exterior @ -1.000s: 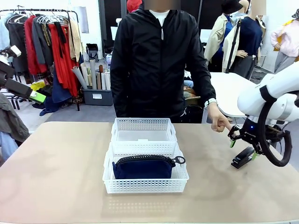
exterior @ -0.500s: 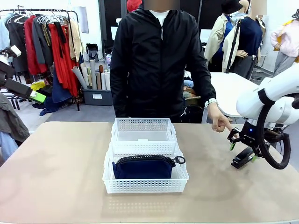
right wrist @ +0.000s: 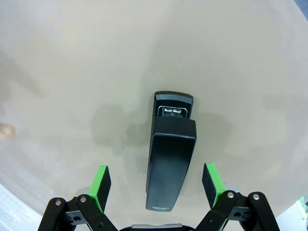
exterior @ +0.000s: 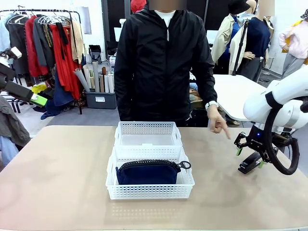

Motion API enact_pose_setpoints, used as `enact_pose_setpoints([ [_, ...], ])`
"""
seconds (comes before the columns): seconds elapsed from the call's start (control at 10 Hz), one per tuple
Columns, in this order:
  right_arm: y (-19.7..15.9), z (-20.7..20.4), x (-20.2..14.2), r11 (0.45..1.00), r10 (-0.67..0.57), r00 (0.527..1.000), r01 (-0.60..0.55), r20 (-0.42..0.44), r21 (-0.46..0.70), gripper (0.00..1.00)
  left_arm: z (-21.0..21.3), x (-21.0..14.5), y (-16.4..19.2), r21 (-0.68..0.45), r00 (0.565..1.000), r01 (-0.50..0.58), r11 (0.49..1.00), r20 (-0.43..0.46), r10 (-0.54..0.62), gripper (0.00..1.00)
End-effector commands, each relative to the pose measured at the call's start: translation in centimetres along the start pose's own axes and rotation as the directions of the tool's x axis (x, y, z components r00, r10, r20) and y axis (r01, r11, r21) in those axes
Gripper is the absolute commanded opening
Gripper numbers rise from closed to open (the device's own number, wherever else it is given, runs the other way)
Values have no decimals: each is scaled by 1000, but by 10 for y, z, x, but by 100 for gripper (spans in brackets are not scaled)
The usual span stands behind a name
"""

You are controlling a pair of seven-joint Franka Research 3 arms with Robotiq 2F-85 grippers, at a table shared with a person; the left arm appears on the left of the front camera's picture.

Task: Distribute items into two baskets.
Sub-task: Pick up the Stapler that the person points to.

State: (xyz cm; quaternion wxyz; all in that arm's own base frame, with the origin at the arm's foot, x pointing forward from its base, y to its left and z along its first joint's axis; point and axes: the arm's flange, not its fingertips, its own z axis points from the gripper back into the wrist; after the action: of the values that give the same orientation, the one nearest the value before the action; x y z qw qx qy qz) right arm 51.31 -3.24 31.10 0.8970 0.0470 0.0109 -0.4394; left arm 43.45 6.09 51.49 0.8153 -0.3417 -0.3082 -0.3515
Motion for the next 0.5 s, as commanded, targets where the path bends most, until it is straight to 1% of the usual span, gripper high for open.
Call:
enact_pose_setpoints([
  [0.0,0,1,0,1000,1,1000,-1,3,2,100,1,0,-1,-6,1000,3,1000,8,-3,100],
  [0.4,0,1,0,1000,1,1000,-1,3,2,100,1,0,-1,-6,1000,3,1000,8,-3,100],
])
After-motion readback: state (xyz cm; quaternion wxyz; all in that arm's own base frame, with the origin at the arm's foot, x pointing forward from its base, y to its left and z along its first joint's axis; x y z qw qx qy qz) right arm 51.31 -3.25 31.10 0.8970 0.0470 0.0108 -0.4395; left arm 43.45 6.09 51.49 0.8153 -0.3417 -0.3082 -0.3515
